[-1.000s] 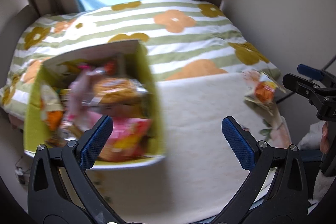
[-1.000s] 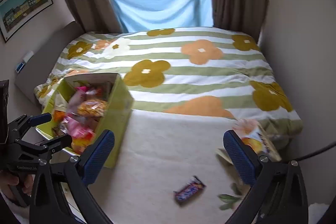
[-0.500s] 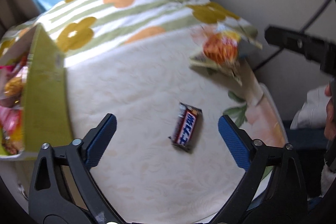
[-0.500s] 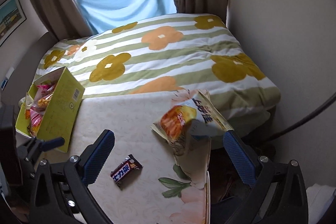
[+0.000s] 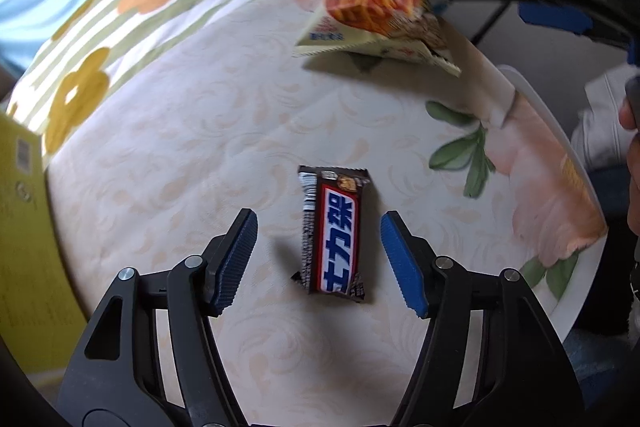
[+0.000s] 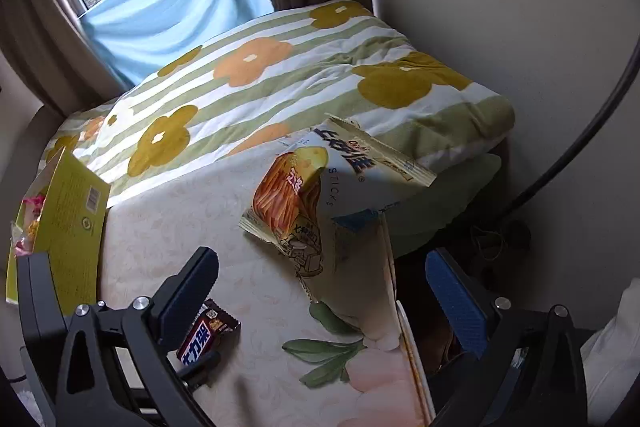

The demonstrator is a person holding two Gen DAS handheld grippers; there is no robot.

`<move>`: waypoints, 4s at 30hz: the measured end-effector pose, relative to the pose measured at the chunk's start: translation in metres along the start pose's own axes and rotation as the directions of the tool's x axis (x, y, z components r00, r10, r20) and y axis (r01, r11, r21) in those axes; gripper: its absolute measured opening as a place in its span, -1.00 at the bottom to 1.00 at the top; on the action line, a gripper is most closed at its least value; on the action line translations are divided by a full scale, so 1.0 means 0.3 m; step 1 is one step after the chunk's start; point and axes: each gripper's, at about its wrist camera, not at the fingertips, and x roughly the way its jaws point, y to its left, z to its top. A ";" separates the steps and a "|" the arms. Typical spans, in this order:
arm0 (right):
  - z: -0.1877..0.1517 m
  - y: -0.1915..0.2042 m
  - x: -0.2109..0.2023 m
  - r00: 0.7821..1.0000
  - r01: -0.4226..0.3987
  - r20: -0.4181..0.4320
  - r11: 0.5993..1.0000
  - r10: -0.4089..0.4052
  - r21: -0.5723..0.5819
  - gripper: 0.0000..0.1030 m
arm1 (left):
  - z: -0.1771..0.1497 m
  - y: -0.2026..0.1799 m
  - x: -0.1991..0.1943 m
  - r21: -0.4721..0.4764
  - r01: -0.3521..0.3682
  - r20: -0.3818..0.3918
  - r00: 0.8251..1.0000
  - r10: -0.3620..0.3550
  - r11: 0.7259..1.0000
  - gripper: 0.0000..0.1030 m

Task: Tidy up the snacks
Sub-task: 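Grasp the chocolate bar with the left tool while the right tool grasps the cheese sticks bag, then lift and carry the chocolate bar and cheese sticks bag over the box with both tools, then open both tools to drop the chocolate bar and cheese sticks into the box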

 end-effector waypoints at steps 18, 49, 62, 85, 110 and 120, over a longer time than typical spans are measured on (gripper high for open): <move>0.018 0.049 0.126 0.997 0.045 0.049 0.992 -0.051 0.119 0.99 | 0.017 0.021 0.026 0.131 0.041 -0.016 0.999 -0.039 0.991 -0.50; 0.089 0.091 0.237 0.996 -0.056 0.074 0.990 0.047 0.130 0.13 | 0.077 0.236 0.003 -0.015 0.002 0.005 1.000 -0.002 1.000 -0.51; 0.162 0.120 0.004 0.983 -0.123 0.135 0.992 0.126 -0.032 0.13 | 0.108 0.200 -0.239 -0.147 -0.045 0.151 0.986 0.067 0.988 -0.50; 0.219 0.602 -0.311 0.879 -0.395 0.071 0.804 0.471 -0.444 0.13 | -0.137 0.600 -0.861 -0.579 -0.174 0.289 0.869 0.401 0.796 -0.50; -0.013 1.266 -0.103 0.912 -0.394 -0.072 0.817 0.403 -0.421 0.13 | -0.421 1.299 -0.778 -0.574 -0.176 0.134 0.943 0.304 0.800 -0.15; -0.005 1.280 -0.082 0.916 -0.388 -0.080 0.819 0.392 -0.424 0.13 | -0.478 1.313 -0.788 -0.607 -0.180 0.125 0.940 0.317 0.774 0.99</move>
